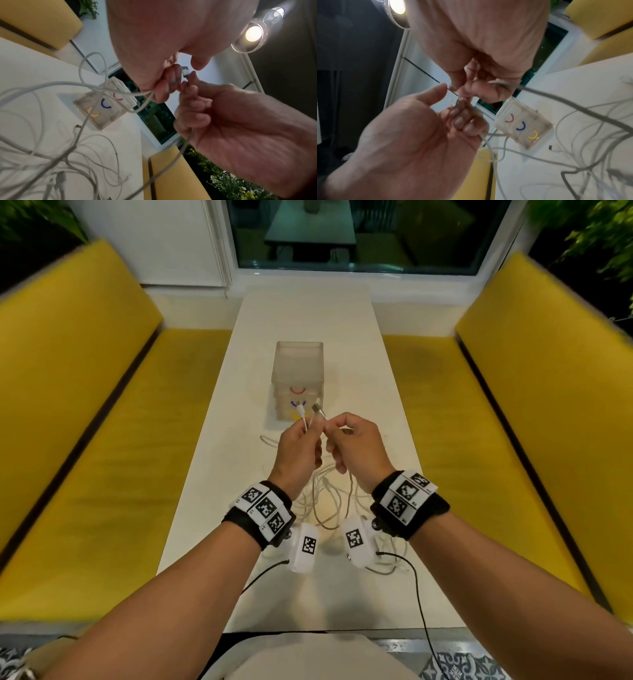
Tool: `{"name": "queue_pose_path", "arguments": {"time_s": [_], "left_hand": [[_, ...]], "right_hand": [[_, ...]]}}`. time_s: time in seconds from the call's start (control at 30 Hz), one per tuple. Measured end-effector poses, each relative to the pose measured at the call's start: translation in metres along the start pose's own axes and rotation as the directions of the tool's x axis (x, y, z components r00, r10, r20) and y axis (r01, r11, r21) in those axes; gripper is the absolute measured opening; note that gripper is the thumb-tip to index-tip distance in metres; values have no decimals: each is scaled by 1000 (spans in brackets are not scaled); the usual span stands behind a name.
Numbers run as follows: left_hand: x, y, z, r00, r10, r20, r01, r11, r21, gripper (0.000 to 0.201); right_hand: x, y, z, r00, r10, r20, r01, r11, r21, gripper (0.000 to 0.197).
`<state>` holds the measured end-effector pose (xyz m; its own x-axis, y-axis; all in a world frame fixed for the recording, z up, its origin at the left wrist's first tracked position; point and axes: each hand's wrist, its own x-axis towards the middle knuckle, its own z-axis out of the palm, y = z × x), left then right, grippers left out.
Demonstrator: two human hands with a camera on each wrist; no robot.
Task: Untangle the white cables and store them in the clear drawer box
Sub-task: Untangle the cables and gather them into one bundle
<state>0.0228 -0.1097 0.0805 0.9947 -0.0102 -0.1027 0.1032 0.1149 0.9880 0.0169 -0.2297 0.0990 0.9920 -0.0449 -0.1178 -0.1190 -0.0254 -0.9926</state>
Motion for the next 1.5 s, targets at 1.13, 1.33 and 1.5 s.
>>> {"name": "queue_pose_path", "arguments": {"time_s": [1.13, 1.33, 1.5], "left_hand": [[39, 46, -59, 934, 270, -236, -218, 950, 224, 35], [10, 30, -24, 972, 236, 19, -227, 909, 349, 40], [7, 32, -17, 982, 172, 78, -188, 921, 340, 42]], "right_hand": [[-17, 55, -17, 940, 265, 213, -308, 929, 203, 17], [-12, 8, -10, 956, 45, 289, -58, 998, 37, 29], [-9, -3, -6, 941, 2, 338, 51, 988, -148, 33]]}}
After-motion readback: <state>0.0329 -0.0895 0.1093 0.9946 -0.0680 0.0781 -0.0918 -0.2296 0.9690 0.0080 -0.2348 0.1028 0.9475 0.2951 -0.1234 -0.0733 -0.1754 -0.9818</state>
